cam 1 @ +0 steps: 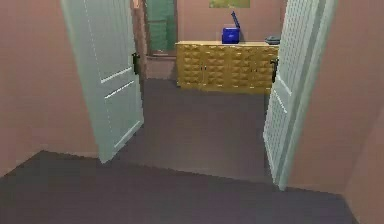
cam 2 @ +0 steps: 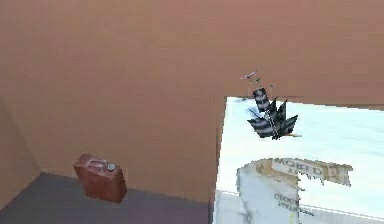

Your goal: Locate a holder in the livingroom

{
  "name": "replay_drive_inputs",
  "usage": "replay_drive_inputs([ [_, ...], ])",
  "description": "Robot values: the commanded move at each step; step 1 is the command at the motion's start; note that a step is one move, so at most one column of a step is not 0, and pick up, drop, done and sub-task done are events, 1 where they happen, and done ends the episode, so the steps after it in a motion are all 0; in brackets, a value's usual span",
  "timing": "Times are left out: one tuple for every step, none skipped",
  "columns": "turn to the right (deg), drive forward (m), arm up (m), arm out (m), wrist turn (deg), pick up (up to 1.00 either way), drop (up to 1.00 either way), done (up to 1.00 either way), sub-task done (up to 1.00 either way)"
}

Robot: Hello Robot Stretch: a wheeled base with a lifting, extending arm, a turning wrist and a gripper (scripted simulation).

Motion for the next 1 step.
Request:
replay_drive_inputs([
  [0.0, 1.00, 0.00, 0.00, 0.0, 0.00, 0.00, 0.00, 0.00],
])
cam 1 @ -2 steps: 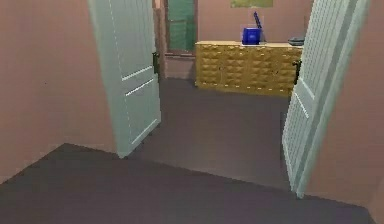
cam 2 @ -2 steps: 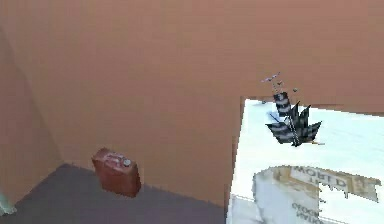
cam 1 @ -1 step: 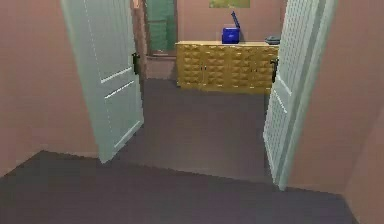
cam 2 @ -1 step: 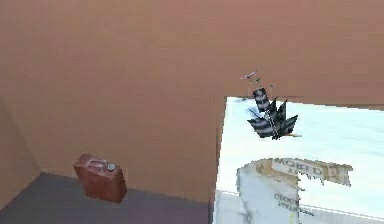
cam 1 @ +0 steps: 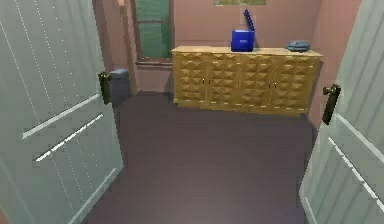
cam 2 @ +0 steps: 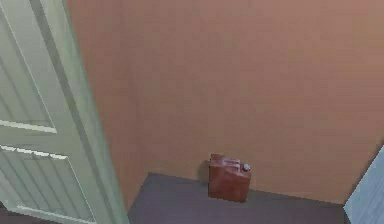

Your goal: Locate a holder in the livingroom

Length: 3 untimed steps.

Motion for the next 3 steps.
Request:
replay_drive_inputs([
  [3.0, 0.00, 0.00, 0.00, 0.0, 0.00, 0.00, 0.00, 0.00],
  [0.0, 1.00, 0.00, 0.00, 0.0, 0.00, 0.00, 0.00, 0.00],
  [0.0, 0.85, 0.00, 0.00, 0.0, 0.00, 0.00, 0.00, 0.00],
])
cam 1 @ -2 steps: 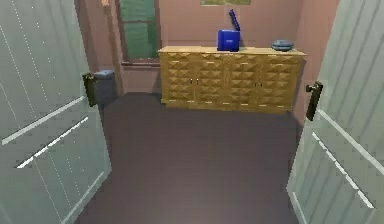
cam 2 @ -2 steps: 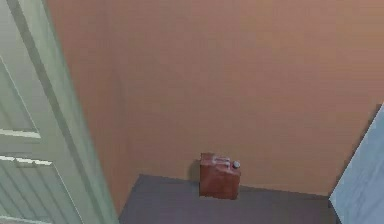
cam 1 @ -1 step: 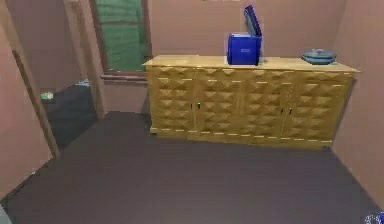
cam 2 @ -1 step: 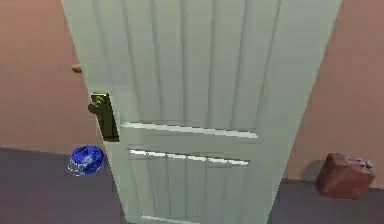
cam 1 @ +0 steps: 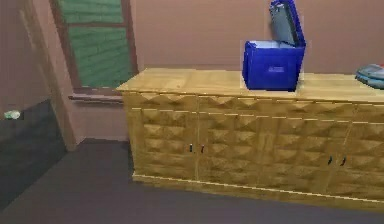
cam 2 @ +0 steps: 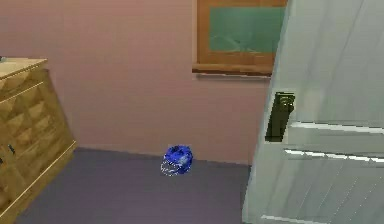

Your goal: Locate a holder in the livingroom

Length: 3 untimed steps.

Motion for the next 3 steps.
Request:
replay_drive_inputs([
  [-45.0, 0.00, 0.00, 0.00, 0.0, 0.00, 0.00, 0.00, 0.00],
  [-39.0, 0.00, 0.00, 0.00, 0.0, 0.00, 0.00, 0.00, 0.00],
  [0.0, 0.25, 0.00, 0.00, 0.0, 0.00, 0.00, 0.00, 0.00],
])
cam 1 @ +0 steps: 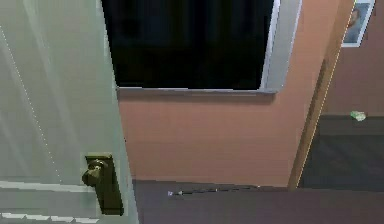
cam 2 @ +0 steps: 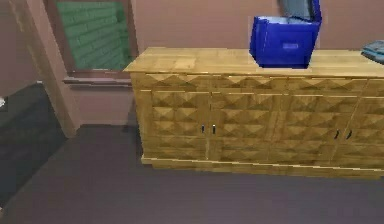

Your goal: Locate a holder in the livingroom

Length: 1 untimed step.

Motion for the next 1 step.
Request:
replay_drive_inputs([
  [45.0, 0.00, 0.00, 0.00, 0.0, 0.00, 0.00, 0.00, 0.00],
])
